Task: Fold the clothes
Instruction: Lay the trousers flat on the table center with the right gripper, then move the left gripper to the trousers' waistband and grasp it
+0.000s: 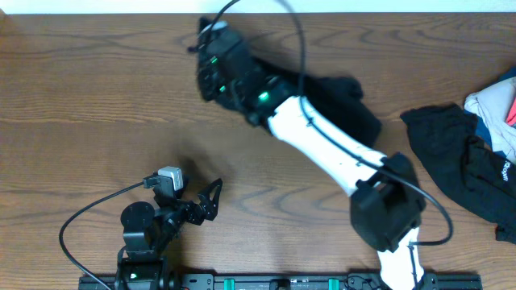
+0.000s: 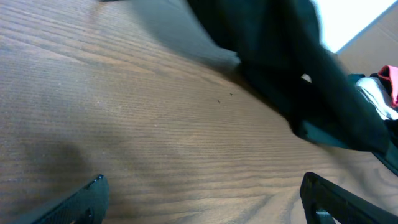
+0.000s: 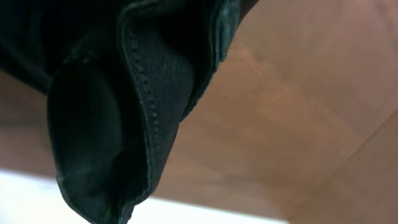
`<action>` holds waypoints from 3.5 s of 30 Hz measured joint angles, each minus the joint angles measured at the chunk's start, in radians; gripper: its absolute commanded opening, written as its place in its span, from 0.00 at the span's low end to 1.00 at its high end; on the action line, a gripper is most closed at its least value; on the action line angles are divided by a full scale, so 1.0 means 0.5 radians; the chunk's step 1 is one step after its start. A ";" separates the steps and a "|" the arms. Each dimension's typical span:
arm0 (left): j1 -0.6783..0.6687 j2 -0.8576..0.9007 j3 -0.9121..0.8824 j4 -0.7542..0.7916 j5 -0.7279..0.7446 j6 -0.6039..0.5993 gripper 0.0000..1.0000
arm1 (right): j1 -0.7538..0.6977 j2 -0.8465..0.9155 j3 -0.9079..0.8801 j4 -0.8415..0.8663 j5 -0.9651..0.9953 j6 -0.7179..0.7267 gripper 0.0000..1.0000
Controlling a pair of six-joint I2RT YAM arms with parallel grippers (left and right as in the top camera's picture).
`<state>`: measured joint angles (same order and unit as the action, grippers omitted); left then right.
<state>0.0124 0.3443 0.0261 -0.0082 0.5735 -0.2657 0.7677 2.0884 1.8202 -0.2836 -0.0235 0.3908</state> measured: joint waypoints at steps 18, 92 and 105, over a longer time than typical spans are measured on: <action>-0.001 0.001 0.005 0.000 0.011 0.000 0.98 | 0.098 -0.154 0.012 -0.022 -0.136 -0.034 0.55; -0.059 1.344 1.520 -1.246 -1.179 -0.345 0.98 | -0.931 -0.741 0.059 -2.070 0.033 -0.101 0.99; -0.008 1.985 1.463 -0.920 -0.991 -0.571 0.98 | -0.931 -0.740 0.059 -2.092 0.033 -0.101 0.99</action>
<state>0.0086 1.3369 0.7578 -0.4683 0.0780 -0.5510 0.3023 1.7184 1.8496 -1.3296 -0.0071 0.3405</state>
